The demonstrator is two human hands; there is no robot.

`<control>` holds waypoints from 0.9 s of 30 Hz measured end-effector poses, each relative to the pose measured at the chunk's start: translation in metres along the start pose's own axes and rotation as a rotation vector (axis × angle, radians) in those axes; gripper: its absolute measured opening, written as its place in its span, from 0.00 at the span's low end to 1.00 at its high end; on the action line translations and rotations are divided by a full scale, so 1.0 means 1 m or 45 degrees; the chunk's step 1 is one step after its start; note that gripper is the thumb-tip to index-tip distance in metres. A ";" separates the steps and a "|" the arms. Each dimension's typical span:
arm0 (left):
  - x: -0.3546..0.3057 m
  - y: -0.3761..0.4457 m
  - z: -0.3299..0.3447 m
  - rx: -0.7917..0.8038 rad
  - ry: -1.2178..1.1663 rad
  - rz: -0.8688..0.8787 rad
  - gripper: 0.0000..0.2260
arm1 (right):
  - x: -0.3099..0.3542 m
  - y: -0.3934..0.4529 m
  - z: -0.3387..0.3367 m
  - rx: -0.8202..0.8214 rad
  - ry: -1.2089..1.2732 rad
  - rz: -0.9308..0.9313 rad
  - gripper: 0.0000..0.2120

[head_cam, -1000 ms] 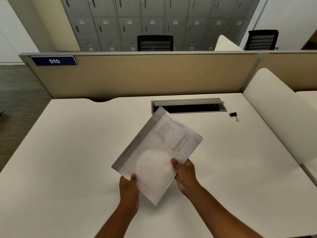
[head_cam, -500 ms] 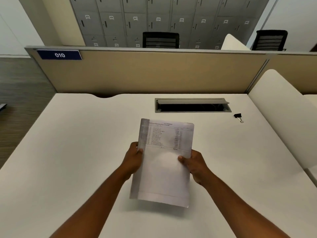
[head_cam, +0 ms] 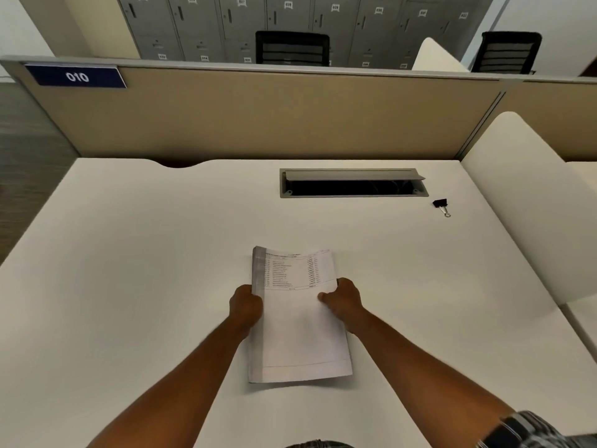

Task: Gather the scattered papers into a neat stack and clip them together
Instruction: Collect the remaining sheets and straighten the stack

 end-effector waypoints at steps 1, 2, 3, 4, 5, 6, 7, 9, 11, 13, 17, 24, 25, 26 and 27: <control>-0.001 0.000 0.001 -0.008 0.032 0.011 0.09 | 0.000 0.000 0.001 -0.010 -0.026 -0.008 0.19; -0.001 0.001 0.003 -0.024 0.067 0.016 0.09 | -0.002 0.000 0.001 -0.013 -0.045 -0.006 0.20; -0.001 0.001 0.003 -0.041 0.106 0.022 0.08 | -0.004 0.000 0.001 -0.021 -0.070 -0.001 0.21; -0.001 0.001 0.004 -0.055 0.144 0.022 0.07 | -0.005 0.000 0.000 -0.032 -0.114 0.001 0.21; -0.001 0.001 0.004 -0.067 0.180 0.025 0.08 | -0.007 0.000 -0.002 -0.051 -0.179 -0.004 0.21; -0.001 0.002 0.003 -0.078 0.218 0.035 0.09 | -0.009 0.001 -0.004 -0.070 -0.253 -0.013 0.20; -0.002 0.003 0.002 -0.089 0.250 0.036 0.12 | -0.011 0.002 -0.007 -0.087 -0.323 -0.019 0.19; -0.002 0.006 -0.003 -0.133 0.278 0.011 0.17 | -0.012 0.003 -0.013 -0.121 -0.407 -0.003 0.20; -0.007 0.008 -0.009 -0.167 0.270 0.016 0.16 | -0.011 0.007 -0.018 -0.133 -0.376 0.023 0.22; -0.013 0.012 -0.014 -0.182 0.189 0.040 0.06 | -0.003 0.012 -0.021 -0.116 -0.269 0.024 0.27; -0.025 0.021 -0.020 -0.178 0.032 0.031 0.10 | 0.013 0.020 -0.025 -0.106 -0.129 0.034 0.26; -0.032 0.018 -0.013 -0.135 0.011 0.045 0.15 | 0.018 0.024 -0.017 -0.067 -0.099 -0.003 0.22; -0.032 0.017 -0.013 -0.145 0.027 0.054 0.16 | 0.018 0.024 -0.017 -0.057 -0.098 -0.017 0.20; -0.033 0.017 -0.013 -0.153 0.033 0.053 0.16 | 0.017 0.026 -0.016 -0.050 -0.107 -0.014 0.14; -0.034 0.016 -0.013 -0.158 0.050 0.057 0.16 | 0.015 0.028 -0.016 -0.052 -0.115 -0.015 0.07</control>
Point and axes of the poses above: each hand's wrist, its own y-axis towards the middle knuckle, its own z-axis out of the palm, x = y × z, the point moved 5 cm from there along y, towards the middle knuckle, and after that the axes turned 3 degrees about -y, right-handed, at the moved point
